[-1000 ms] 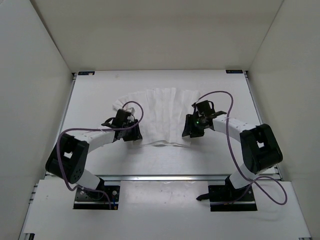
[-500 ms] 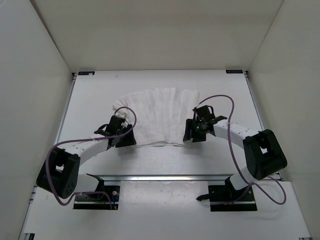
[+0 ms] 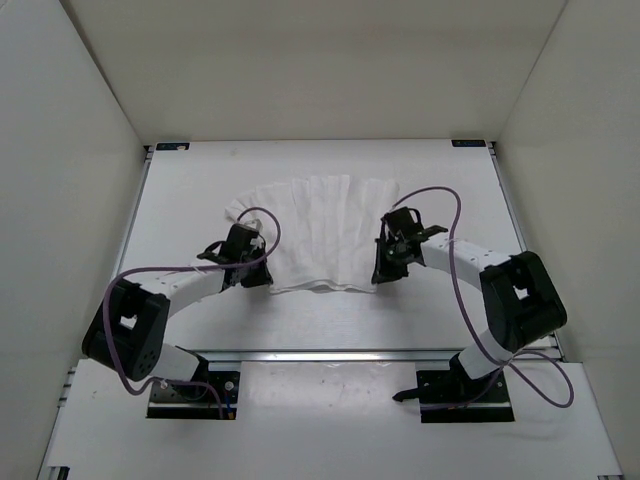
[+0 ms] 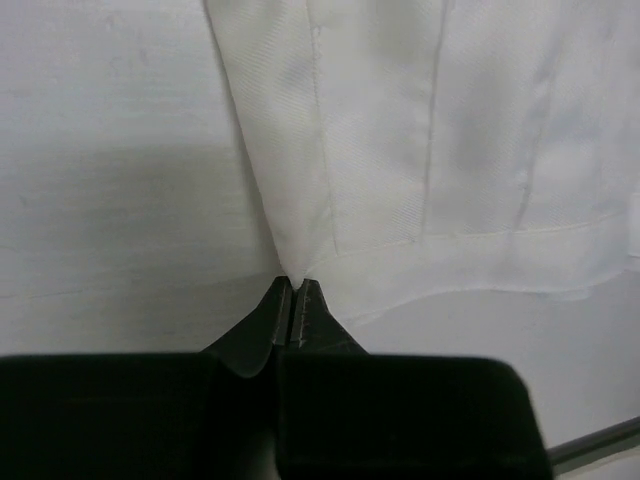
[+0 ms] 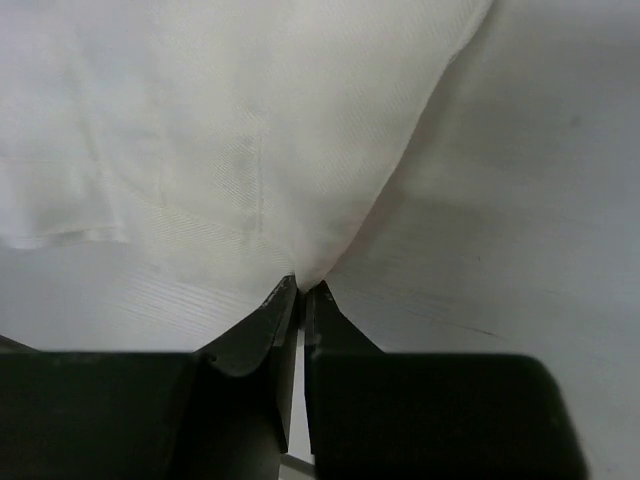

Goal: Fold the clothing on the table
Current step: Flatten the skirt out, then fold the skirt

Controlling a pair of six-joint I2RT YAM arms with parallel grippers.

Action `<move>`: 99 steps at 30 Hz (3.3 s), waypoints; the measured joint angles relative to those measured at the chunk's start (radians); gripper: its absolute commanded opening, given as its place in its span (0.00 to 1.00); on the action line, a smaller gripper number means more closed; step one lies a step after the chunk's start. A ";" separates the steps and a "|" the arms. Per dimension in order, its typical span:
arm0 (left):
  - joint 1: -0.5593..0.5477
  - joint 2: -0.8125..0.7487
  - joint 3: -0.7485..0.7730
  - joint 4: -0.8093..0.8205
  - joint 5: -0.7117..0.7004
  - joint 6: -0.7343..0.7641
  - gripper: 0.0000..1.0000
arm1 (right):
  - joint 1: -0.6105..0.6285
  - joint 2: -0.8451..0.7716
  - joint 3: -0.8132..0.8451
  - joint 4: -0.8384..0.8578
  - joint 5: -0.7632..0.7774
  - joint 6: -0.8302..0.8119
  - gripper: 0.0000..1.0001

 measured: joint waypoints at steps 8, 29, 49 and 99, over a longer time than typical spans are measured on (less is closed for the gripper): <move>0.044 -0.055 0.533 -0.239 -0.004 0.043 0.00 | -0.026 -0.084 0.486 -0.213 0.055 -0.086 0.00; 0.171 -0.146 0.793 -0.349 0.093 0.036 0.00 | -0.190 0.021 1.016 -0.402 -0.252 -0.126 0.00; 0.216 -0.100 0.330 -0.105 0.175 0.009 0.00 | -0.234 0.097 0.650 -0.224 -0.235 -0.143 0.00; 0.177 -0.620 -0.052 -0.108 0.352 -0.298 0.00 | -0.404 -0.501 -0.082 -0.242 -0.505 0.084 0.00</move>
